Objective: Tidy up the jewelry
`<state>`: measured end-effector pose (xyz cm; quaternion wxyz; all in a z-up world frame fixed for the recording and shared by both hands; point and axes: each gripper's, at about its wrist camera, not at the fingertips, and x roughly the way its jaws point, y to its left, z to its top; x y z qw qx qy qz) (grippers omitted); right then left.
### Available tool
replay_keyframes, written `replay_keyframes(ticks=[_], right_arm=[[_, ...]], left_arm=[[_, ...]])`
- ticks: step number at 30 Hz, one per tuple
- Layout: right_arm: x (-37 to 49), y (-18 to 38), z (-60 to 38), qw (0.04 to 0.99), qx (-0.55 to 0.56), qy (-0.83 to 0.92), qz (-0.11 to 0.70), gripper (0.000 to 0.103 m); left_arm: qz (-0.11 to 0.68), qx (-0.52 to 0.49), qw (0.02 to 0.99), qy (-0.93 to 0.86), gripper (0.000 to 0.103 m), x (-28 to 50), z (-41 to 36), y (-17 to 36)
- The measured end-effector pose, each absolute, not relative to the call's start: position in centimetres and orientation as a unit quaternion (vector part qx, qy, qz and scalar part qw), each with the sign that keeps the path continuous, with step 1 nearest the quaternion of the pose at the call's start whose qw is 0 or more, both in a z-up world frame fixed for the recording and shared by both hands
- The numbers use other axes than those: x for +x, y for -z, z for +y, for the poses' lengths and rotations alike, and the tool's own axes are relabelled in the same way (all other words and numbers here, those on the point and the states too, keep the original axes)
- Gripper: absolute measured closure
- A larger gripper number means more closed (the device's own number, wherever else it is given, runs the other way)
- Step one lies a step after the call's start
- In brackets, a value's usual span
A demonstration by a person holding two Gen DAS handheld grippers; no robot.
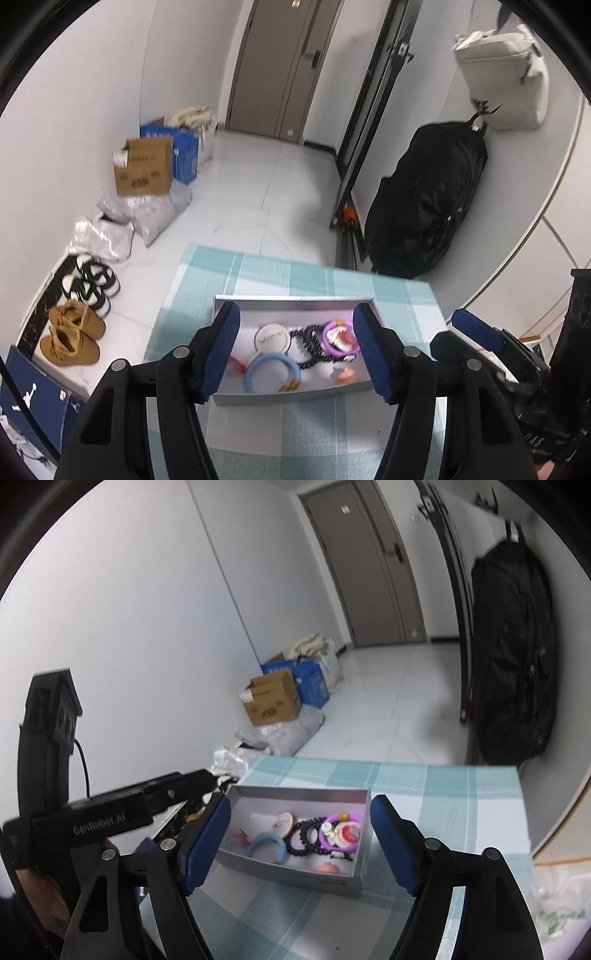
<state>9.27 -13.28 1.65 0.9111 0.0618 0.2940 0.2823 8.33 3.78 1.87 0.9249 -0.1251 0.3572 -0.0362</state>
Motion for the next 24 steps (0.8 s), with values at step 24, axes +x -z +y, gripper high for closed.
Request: replay_keyframes(ticks=[24], right_arm=[[4.7,-2.6,-14.0,0.936,0.016,-0.267,0.227,0.013]], left_arm=[[0.309,-0.085,0.947,0.026,0.029,5.1,1.2,-2.7]])
